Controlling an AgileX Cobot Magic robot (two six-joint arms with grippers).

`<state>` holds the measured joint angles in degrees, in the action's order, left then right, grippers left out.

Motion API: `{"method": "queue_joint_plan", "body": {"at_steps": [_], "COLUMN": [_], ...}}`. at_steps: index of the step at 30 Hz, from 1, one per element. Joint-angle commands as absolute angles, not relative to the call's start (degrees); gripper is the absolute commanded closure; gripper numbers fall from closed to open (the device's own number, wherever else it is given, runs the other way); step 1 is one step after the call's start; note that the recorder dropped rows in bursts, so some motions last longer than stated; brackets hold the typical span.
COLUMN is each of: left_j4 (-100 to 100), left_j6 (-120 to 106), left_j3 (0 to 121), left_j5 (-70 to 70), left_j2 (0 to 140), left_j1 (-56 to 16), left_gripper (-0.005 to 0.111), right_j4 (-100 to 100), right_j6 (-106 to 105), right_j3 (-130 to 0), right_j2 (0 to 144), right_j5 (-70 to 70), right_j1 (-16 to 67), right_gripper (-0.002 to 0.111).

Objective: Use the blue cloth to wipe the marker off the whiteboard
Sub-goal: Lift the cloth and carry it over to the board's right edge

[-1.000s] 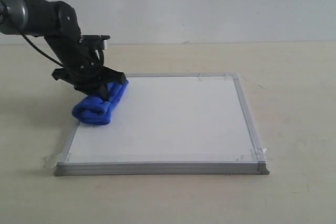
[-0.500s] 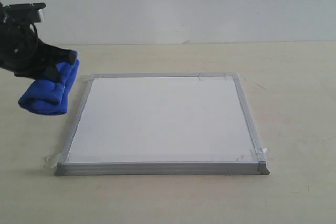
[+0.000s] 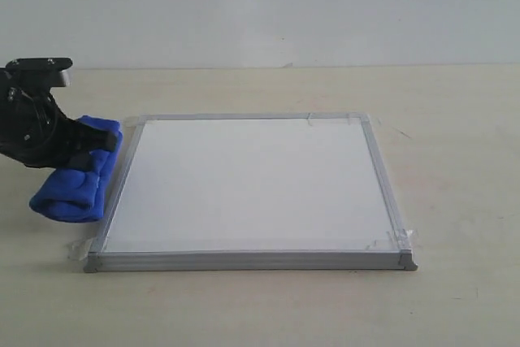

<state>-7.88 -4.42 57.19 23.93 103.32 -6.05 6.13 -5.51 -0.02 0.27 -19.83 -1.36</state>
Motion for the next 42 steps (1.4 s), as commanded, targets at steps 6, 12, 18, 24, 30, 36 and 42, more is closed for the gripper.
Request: {"method": "queue_joint_plan", "body": {"at_steps": [6, 12, 18, 24, 30, 36, 42], "left_j4": [-23.4, -34.8, -35.7, -35.7, -44.7, -55.8, -84.0], "left_j6": [-14.5, -15.6, -8.4, -3.5, -0.9, -1.8, -27.2], "left_j3": [59.9, 70.6, 84.5, 98.3, 105.6, 105.6, 106.0], "left_j5": [23.9, 24.6, 26.8, 27.0, 28.6, 27.2, 23.3], "left_j2": [97.4, 98.8, 108.0, 117.8, 128.1, 133.5, 137.4], "left_j1": [-9.4, -20.0, -29.5, -39.1, -42.0, -42.0, -43.5], "left_gripper": [0.102, 0.102, 0.102, 0.102, 0.102, 0.102, 0.102], "right_j4": [5.6, 5.6, 5.6, 5.6, 5.6, 5.6, 5.6], "right_j6": [-5.9, -5.9, -5.9, -5.9, -5.9, -5.9, -5.9], "right_j3": [0.0, 0.0, 0.0, 0.0, 0.0, 0.0, 0.0], "right_j2": [0.0, 0.0, 0.0, 0.0, 0.0, 0.0, 0.0], "right_j5": [-19.6, -19.6, -19.6, -19.6, -19.6, -19.6, -19.6], "right_j1": [-1.5, -1.5, -1.5, -1.5, -1.5, -1.5, -1.5], "right_gripper": [0.108, 0.108, 0.108, 0.108, 0.108, 0.108, 0.108]}}
